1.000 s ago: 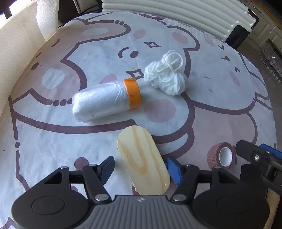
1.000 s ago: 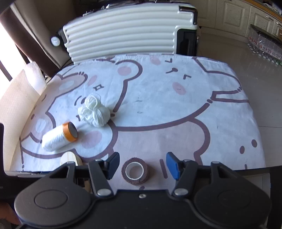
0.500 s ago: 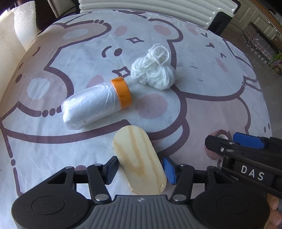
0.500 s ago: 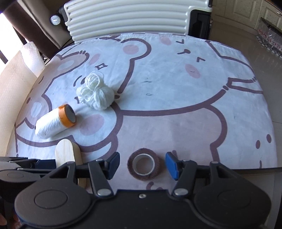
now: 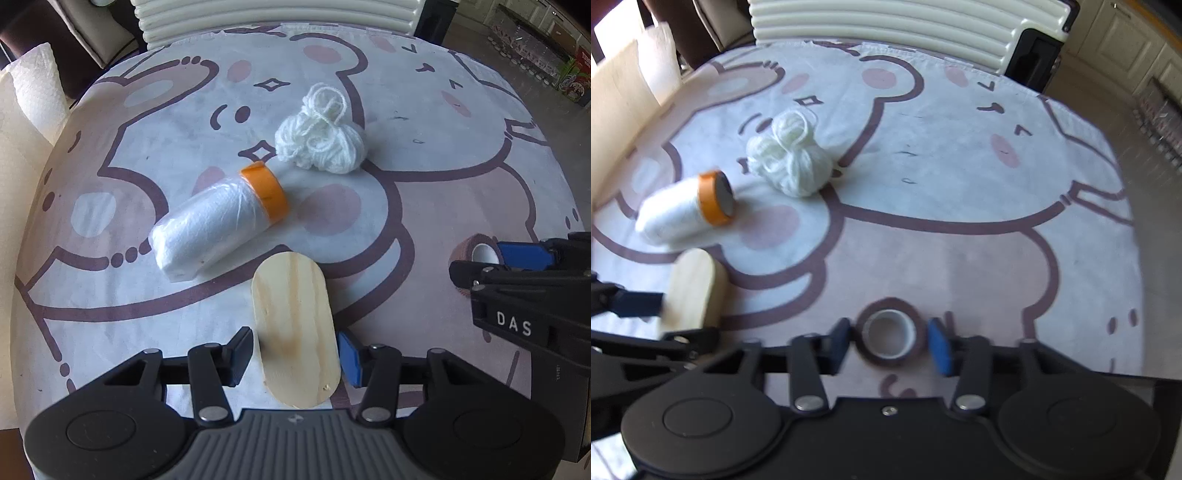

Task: Organize objects
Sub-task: 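Close the left tool on the wooden block while the right tool grasps the brown tape roll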

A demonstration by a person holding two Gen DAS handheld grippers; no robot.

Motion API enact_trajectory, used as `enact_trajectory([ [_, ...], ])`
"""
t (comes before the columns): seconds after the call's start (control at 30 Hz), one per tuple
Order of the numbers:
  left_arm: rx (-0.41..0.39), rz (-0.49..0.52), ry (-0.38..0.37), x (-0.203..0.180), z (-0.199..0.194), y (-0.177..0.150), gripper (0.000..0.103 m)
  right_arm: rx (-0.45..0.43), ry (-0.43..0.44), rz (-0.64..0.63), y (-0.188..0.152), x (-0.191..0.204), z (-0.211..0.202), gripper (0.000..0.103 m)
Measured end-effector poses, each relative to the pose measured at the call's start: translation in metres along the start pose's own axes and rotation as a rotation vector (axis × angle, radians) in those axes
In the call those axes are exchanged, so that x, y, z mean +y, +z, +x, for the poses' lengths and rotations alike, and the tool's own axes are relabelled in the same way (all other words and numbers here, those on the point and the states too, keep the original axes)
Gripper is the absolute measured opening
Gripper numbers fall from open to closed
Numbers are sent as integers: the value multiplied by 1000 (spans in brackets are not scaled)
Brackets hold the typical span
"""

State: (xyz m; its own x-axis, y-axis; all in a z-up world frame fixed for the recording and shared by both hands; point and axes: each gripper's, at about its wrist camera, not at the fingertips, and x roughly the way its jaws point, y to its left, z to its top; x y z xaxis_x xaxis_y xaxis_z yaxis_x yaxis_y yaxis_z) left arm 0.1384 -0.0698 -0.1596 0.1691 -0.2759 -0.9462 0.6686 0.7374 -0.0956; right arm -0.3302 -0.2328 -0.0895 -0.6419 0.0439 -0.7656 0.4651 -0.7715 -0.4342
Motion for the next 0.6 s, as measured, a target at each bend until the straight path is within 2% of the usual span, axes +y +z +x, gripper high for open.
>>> enact_trajectory([
  [0.17,-4,-38,20,7,0,0,49,10,36,15,0,2,-1,43],
  [0.33,-11,-78,38,14,-1,0,47,7,125,53,0,5,-6,43],
  [0.6,-1,-133,8,21,4,0,47,30,130,25,-2,11,0,43],
])
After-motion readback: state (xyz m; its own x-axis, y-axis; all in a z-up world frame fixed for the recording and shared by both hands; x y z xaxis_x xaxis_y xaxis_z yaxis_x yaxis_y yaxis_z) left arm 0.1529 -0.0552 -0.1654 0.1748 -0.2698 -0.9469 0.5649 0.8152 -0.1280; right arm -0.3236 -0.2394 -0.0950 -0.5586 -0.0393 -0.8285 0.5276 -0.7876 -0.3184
